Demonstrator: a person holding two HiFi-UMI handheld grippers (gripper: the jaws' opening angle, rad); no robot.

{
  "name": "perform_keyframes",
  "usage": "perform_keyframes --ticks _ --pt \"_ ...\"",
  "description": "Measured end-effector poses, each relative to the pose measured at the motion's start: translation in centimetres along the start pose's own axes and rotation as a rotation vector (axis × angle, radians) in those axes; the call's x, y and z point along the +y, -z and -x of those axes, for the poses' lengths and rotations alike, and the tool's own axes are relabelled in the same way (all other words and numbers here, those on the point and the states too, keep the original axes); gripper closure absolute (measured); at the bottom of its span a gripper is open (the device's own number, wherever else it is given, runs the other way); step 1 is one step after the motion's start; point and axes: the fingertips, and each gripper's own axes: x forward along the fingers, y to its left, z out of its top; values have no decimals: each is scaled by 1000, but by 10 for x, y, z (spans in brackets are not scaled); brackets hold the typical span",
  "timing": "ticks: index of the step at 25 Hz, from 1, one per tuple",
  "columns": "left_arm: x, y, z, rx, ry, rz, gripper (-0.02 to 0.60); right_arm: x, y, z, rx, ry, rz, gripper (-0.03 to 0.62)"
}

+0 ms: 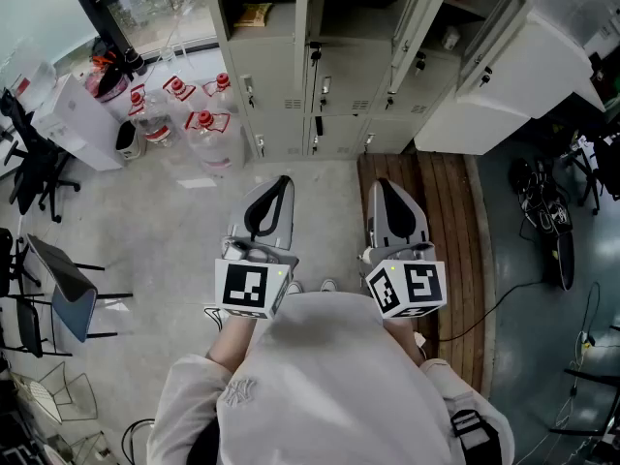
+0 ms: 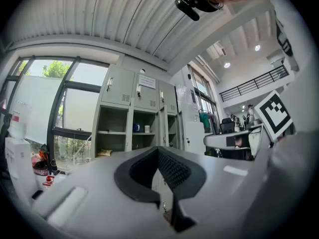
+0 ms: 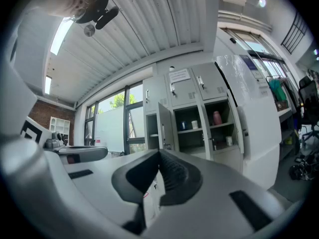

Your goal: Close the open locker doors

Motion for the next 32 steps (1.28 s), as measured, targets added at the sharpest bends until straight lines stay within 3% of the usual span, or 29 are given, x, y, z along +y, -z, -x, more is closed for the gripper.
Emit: perform_keyframes --ticks 13,21,32 --pt "8 4 -4 17 -13 -6 574 4 2 -12 26 19 108 583" --pt "-2 3 -9 22 -12 2 574 -2 0 -11 20 -2 104 583" --pt "-31 6 -26 6 -39 -27 574 -26 -2 -7 -12 -91 97 582"
